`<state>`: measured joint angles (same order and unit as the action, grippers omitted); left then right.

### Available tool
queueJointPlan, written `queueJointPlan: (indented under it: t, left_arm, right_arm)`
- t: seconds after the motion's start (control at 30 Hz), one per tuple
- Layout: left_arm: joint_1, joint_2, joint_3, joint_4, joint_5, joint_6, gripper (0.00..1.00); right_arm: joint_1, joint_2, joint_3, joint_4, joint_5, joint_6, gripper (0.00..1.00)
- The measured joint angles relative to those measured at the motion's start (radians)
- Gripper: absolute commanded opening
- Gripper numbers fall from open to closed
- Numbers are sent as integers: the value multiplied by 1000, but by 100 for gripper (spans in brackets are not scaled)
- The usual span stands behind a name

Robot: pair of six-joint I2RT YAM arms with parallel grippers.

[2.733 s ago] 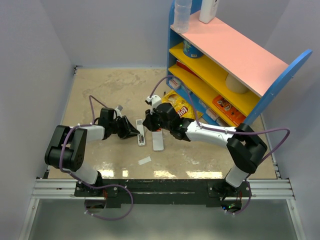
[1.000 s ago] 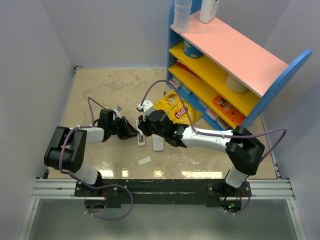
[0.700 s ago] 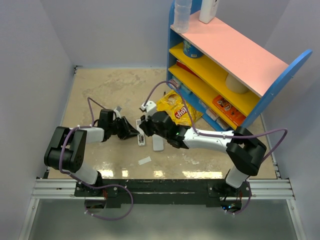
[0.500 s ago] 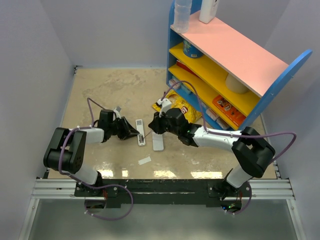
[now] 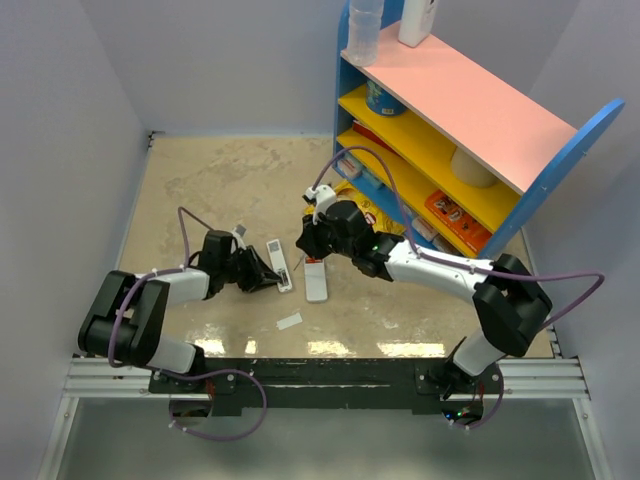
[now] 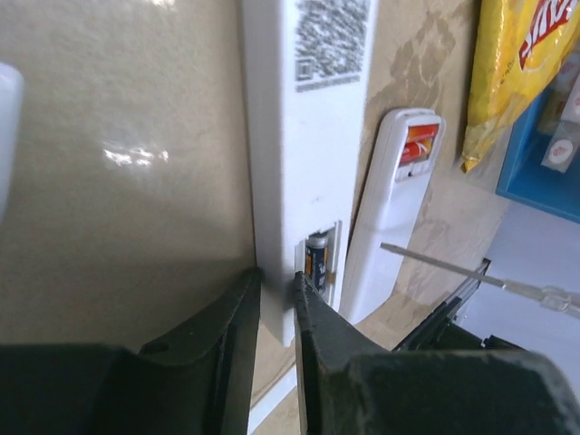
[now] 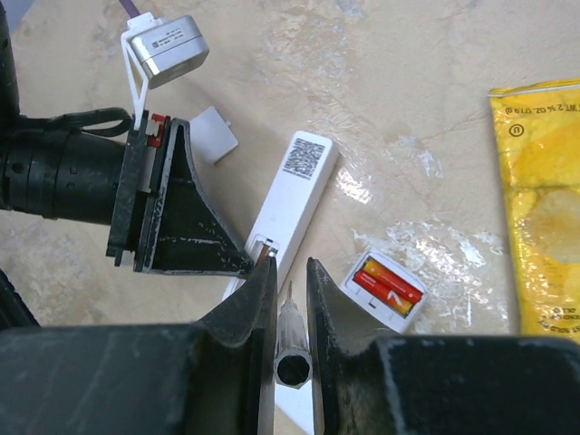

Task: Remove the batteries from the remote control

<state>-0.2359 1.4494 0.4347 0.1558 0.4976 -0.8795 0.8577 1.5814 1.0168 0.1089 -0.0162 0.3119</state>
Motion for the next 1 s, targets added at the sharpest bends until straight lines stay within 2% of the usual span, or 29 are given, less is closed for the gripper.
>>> queueJointPlan:
  t: [0.17, 0.33, 0.57, 0.7, 1.0]
  left_arm:
    - [-43, 1, -20, 50, 13, -43, 28]
    - [-66, 19, 19, 43, 31, -45, 31]
    - [-37, 17, 288, -160, -28, 50, 31]
    - [-5, 28, 369, -217, -64, 90, 32]
    - [0, 259, 523, -286, -85, 182, 34]
  right_arm:
    - [-1, -14, 40, -77, -6, -39, 0]
    - [-1, -72, 13, -111, -41, -43, 0]
    - [6, -115, -52, -88, -114, -32, 0]
    - [20, -95, -77, -80, -140, -19, 0]
    - [87, -38, -78, 45, -150, 43, 0]
